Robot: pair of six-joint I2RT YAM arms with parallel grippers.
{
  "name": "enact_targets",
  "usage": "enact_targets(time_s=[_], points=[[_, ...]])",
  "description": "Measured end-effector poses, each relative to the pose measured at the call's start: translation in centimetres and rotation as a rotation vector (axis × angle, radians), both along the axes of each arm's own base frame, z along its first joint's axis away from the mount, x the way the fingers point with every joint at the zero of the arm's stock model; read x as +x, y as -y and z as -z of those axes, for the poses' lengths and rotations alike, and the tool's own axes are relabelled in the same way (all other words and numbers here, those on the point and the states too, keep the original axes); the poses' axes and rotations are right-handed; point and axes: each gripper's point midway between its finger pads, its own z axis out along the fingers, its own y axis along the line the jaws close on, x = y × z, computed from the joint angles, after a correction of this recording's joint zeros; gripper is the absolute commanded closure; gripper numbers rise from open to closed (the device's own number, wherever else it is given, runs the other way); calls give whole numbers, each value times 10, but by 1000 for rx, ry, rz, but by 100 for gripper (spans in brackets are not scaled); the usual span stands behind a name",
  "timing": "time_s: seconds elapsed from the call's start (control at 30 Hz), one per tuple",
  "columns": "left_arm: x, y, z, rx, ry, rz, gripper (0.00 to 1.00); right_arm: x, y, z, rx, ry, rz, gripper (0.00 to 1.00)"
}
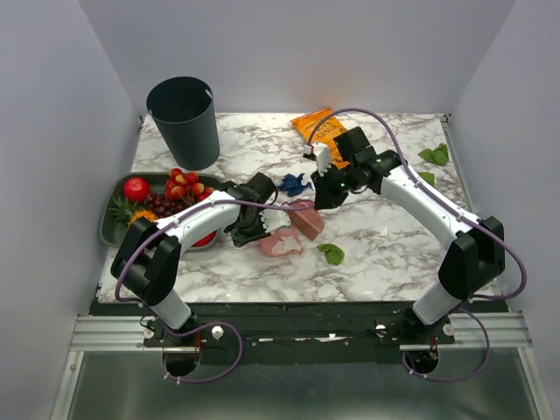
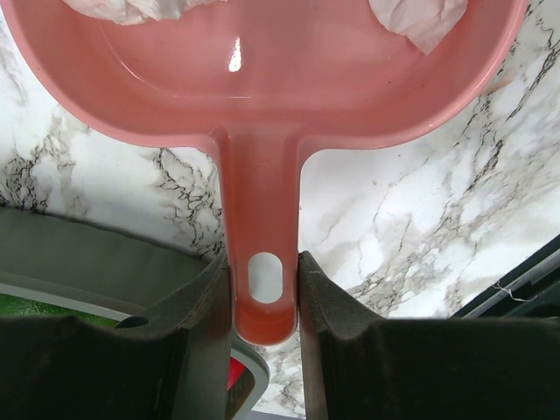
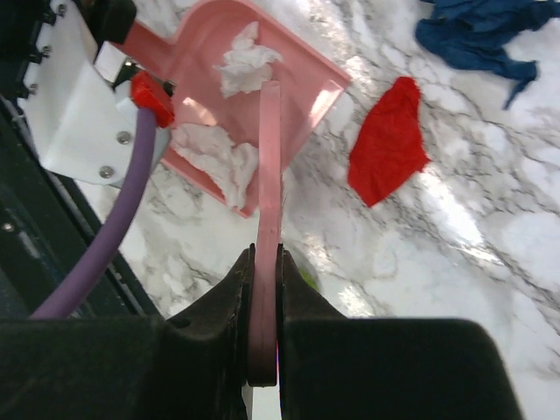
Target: Sweep away the paper scraps from the table
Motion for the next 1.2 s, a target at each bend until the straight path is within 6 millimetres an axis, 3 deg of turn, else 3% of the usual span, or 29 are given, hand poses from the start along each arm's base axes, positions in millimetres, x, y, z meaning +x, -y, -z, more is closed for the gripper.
enact_targets(time_s=[0.2,0.37,0.63,0.9,1.2], points=[[0,0,0,1,-1,0,100,24,26,-18,-86,162,62,99],[-1,0,0,1,-2,0,100,56,48,-25,-199,323,135,100],[-1,-1,0,2,-4,-1,100,85,73,-9,-362,431,179,99],[0,0,-3,2,-3,-4,100,70,70,17,-375,360,149,99],[1,1,1,7,-13,-14,100,9,5,20,-180,217,-81,99]])
